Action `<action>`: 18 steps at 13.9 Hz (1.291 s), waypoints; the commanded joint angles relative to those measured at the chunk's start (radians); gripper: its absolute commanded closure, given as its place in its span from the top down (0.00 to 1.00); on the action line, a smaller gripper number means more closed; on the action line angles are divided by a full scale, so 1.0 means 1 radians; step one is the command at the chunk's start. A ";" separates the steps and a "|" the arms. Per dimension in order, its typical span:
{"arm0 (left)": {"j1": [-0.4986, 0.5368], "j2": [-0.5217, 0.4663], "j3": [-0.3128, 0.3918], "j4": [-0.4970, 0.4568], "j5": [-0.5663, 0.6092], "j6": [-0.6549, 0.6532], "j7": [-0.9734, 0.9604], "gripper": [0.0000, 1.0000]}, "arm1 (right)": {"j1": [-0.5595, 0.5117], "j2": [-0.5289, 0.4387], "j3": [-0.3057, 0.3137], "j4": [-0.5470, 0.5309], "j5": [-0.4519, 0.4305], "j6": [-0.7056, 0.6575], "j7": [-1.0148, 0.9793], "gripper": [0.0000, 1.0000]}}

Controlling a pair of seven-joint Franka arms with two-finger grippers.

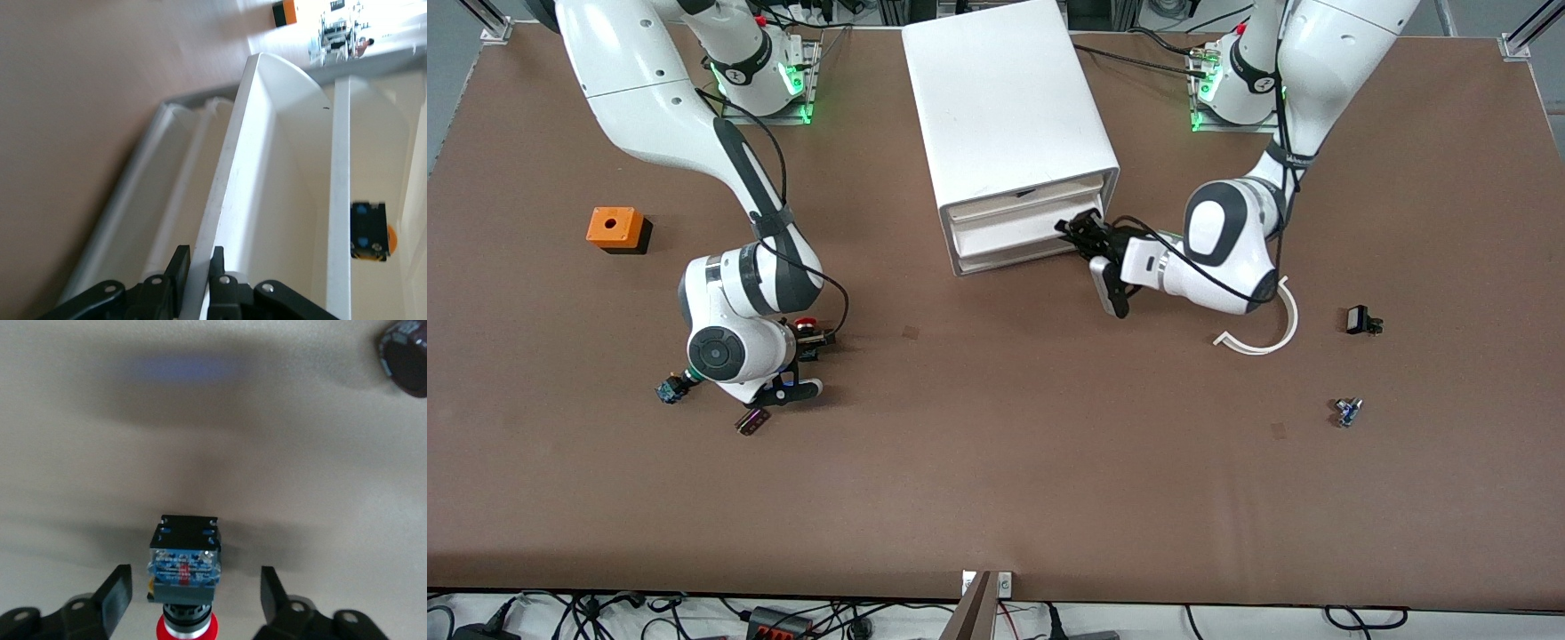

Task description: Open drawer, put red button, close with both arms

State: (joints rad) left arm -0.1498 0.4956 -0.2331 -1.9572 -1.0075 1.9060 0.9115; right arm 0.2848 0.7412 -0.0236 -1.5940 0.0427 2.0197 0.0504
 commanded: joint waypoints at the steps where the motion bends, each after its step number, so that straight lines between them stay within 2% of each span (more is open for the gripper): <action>1: 0.039 0.078 0.001 0.113 0.006 0.033 -0.013 0.14 | -0.004 0.009 0.001 0.014 0.016 -0.004 0.013 0.46; 3: 0.064 0.107 0.000 0.164 0.064 0.031 -0.014 0.15 | -0.003 0.007 0.001 0.016 0.016 -0.006 0.013 0.22; 4: 0.079 0.124 0.000 0.193 0.081 0.027 -0.016 0.29 | -0.001 0.006 0.002 0.017 0.016 -0.006 0.011 0.10; 5: 0.084 0.145 0.000 0.211 0.081 0.025 -0.013 0.99 | -0.001 0.001 0.002 0.019 0.016 -0.006 0.008 0.03; 7: 0.095 0.144 -0.002 0.221 0.082 0.016 -0.020 1.00 | -0.003 -0.006 0.002 0.060 0.016 -0.009 -0.012 0.00; 10: 0.147 0.126 0.001 0.248 0.083 -0.111 -0.036 1.00 | 0.013 -0.035 0.005 0.208 0.014 -0.068 -0.015 0.00; 12: 0.177 0.124 0.005 0.285 0.104 -0.188 -0.104 1.00 | 0.042 -0.042 0.005 0.346 0.016 -0.131 -0.008 0.00; 14: 0.182 0.086 0.003 0.325 0.196 -0.234 -0.256 1.00 | 0.069 -0.042 0.017 0.457 0.020 -0.168 -0.011 0.00; 17: 0.177 0.018 -0.008 0.365 0.366 -0.274 -0.471 1.00 | 0.134 -0.063 0.089 0.494 0.022 -0.205 0.009 0.00; 18: 0.174 0.006 -0.008 0.386 0.442 -0.278 -0.512 1.00 | 0.161 -0.066 0.091 0.494 0.022 -0.203 0.055 0.00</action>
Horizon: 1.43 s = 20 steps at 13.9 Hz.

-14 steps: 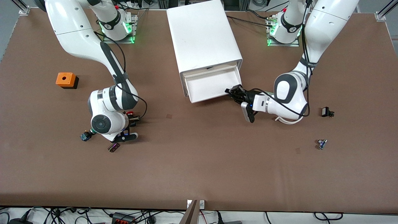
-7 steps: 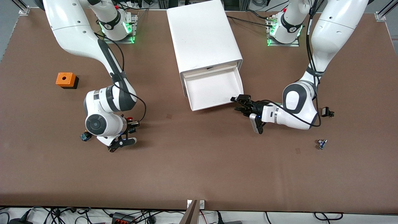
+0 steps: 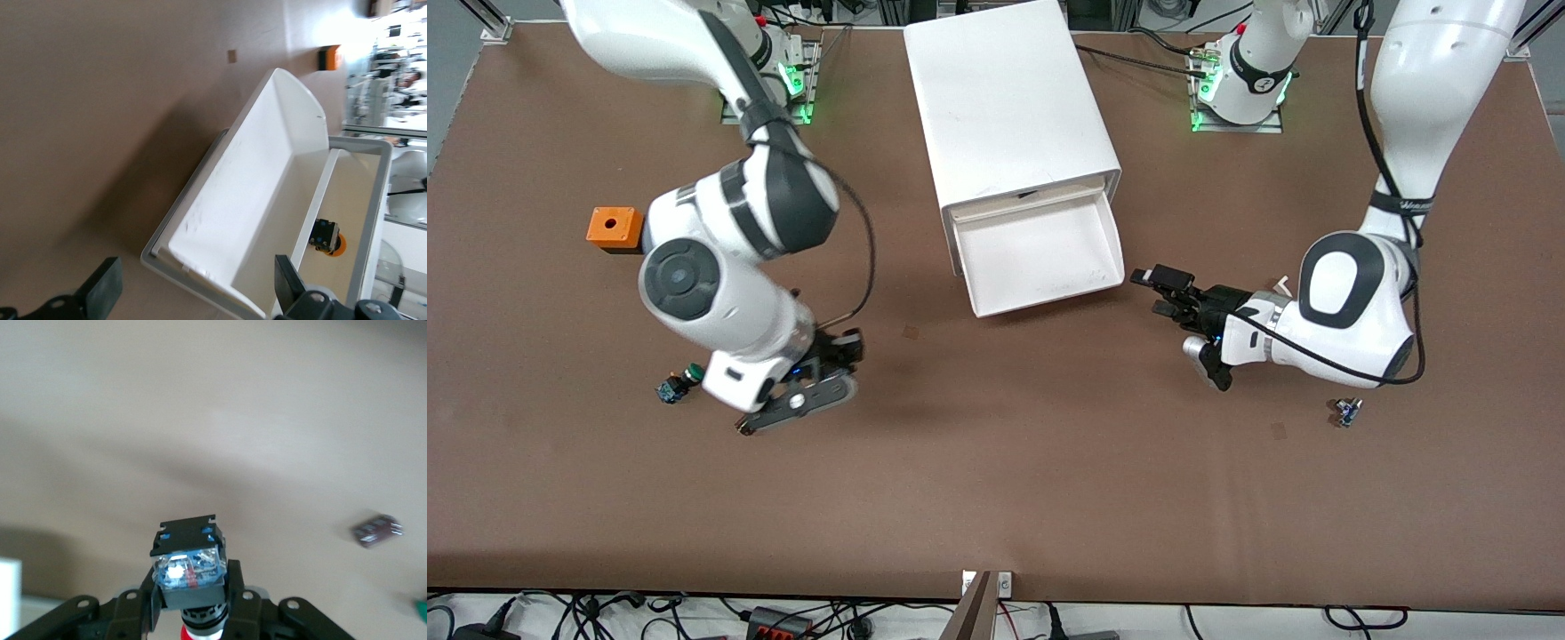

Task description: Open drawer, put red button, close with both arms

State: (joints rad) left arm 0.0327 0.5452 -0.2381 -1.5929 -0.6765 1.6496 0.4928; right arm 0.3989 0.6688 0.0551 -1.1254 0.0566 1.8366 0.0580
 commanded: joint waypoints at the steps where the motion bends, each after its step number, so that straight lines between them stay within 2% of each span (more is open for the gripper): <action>1: -0.007 -0.047 -0.003 0.040 0.173 -0.022 -0.109 1.00 | 0.079 0.006 0.012 0.027 0.008 -0.020 0.083 0.00; 3: -0.002 -0.050 0.002 0.088 0.282 -0.024 -0.126 1.00 | 0.156 0.008 0.008 0.056 0.005 -0.020 0.173 0.00; 6: 0.018 -0.070 0.008 0.113 0.371 -0.057 -0.140 1.00 | 0.241 0.015 0.000 0.070 -0.003 -0.002 0.290 0.00; 8: 0.018 -0.103 0.000 0.113 0.524 -0.057 -0.145 1.00 | 0.276 0.021 0.003 0.068 -0.001 0.015 0.319 0.00; 11: 0.021 -0.100 0.020 0.126 0.565 -0.051 -0.151 1.00 | 0.334 0.051 0.006 0.068 0.000 0.006 0.362 0.00; 12: 0.021 -0.100 0.048 0.128 0.595 -0.050 -0.143 1.00 | 0.353 0.064 0.006 0.068 0.000 0.006 0.381 0.00; 14: 0.016 -0.097 0.052 0.136 0.678 -0.050 -0.148 1.00 | 0.376 0.086 0.005 0.068 -0.001 0.010 0.426 0.00; 17: 0.027 -0.051 0.062 0.192 0.736 -0.039 -0.151 1.00 | 0.382 0.100 0.002 0.062 -0.003 -0.003 0.442 0.00; 20: 0.073 0.065 0.089 0.327 0.729 -0.016 -0.145 1.00 | 0.382 0.117 0.002 0.062 0.002 -0.028 0.448 0.00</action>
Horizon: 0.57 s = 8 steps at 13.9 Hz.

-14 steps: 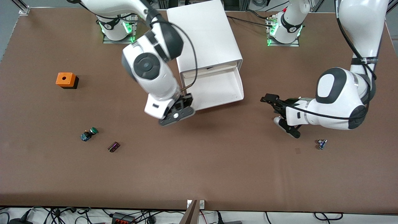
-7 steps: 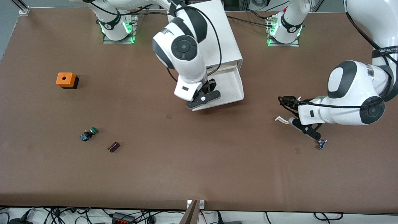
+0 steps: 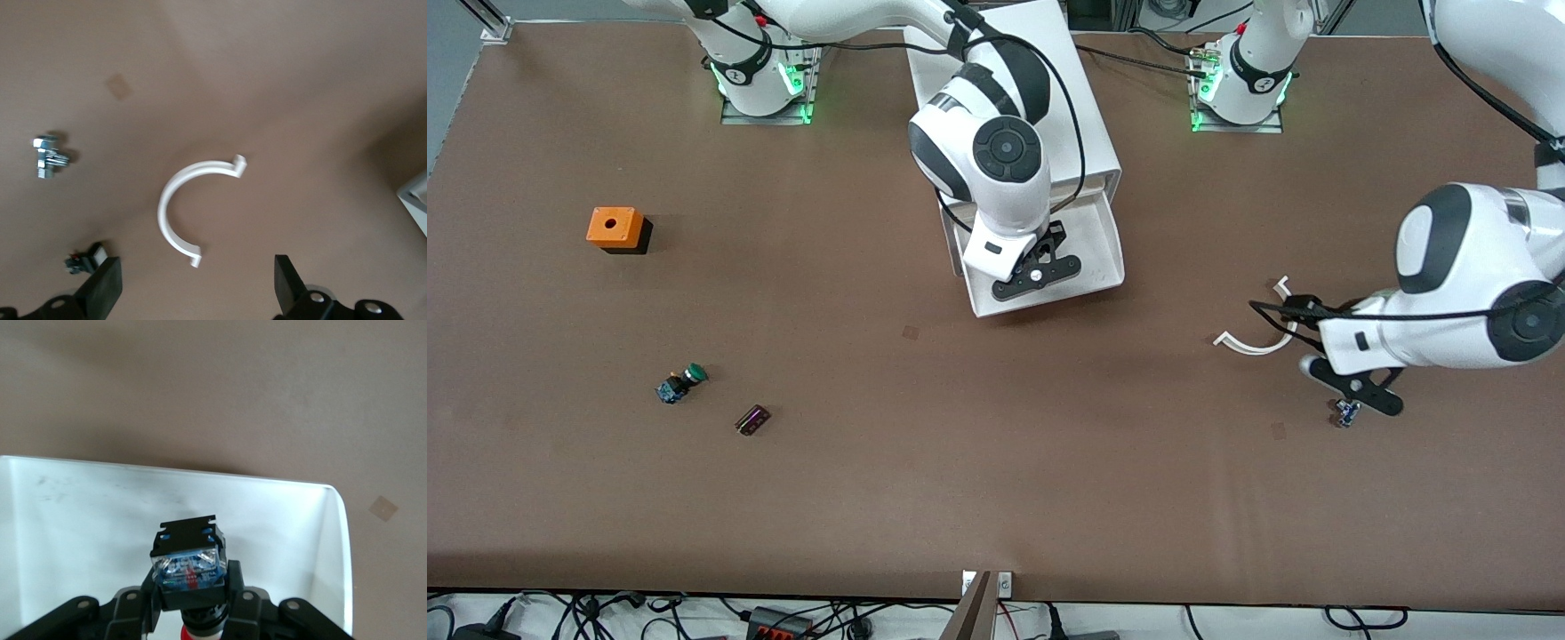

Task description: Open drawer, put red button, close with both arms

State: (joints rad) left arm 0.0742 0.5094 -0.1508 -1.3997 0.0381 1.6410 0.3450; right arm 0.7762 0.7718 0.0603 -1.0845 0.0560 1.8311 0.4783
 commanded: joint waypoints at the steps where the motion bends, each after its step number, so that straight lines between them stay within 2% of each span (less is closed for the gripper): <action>1: 0.032 0.104 0.004 0.143 0.016 -0.009 -0.004 1.00 | 0.006 0.021 -0.001 0.025 0.004 -0.010 0.058 0.00; 8: 0.042 0.095 0.002 0.142 0.013 -0.012 -0.006 1.00 | 0.017 0.050 0.003 0.025 0.002 0.008 0.088 0.00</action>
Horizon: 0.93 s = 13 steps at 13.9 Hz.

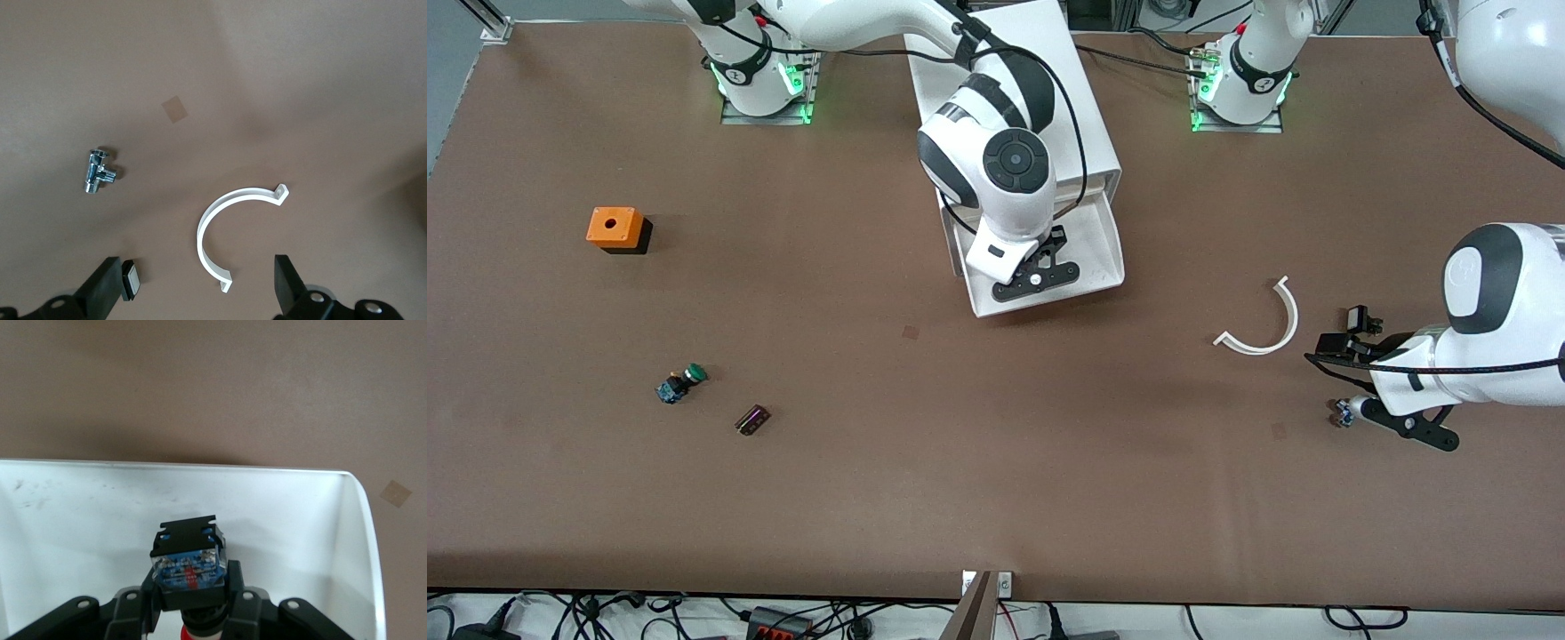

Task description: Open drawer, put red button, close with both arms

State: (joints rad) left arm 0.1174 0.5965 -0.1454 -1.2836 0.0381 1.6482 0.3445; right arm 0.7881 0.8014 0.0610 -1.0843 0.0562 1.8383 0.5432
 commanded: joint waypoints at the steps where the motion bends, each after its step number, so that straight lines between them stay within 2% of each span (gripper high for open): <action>1: 0.001 0.008 -0.003 0.024 0.014 -0.019 -0.004 1.00 | 0.011 0.024 0.002 0.024 0.002 0.001 0.023 0.00; 3: 0.005 0.008 -0.003 0.024 0.013 -0.019 -0.004 1.00 | 0.022 0.028 0.002 0.024 0.002 0.001 0.024 0.00; 4: 0.005 0.008 -0.003 0.024 0.011 -0.019 -0.004 1.00 | 0.023 0.028 0.002 0.024 0.002 -0.001 0.024 0.39; 5: 0.004 0.006 -0.003 0.026 0.011 -0.019 -0.005 1.00 | 0.022 0.025 0.002 0.026 0.002 0.002 0.024 0.99; 7: 0.005 0.008 -0.003 0.026 0.005 -0.019 -0.004 1.00 | 0.022 0.019 -0.003 0.034 0.002 0.009 0.035 1.00; 9: 0.007 0.008 -0.003 0.024 -0.007 -0.021 -0.005 1.00 | 0.002 0.015 -0.012 0.090 0.002 0.009 0.084 1.00; 11: 0.007 0.008 -0.003 0.024 -0.006 -0.021 -0.007 1.00 | -0.047 0.006 -0.047 0.138 0.004 0.021 0.090 1.00; 13: 0.005 0.008 -0.003 0.024 -0.006 -0.021 -0.007 1.00 | -0.122 -0.019 -0.050 0.139 0.001 0.013 0.086 1.00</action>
State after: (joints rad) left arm 0.1201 0.5968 -0.1453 -1.2833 0.0375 1.6464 0.3414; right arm 0.7369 0.8005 0.0029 -0.9606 0.0558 1.8682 0.6187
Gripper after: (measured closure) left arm 0.000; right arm 0.000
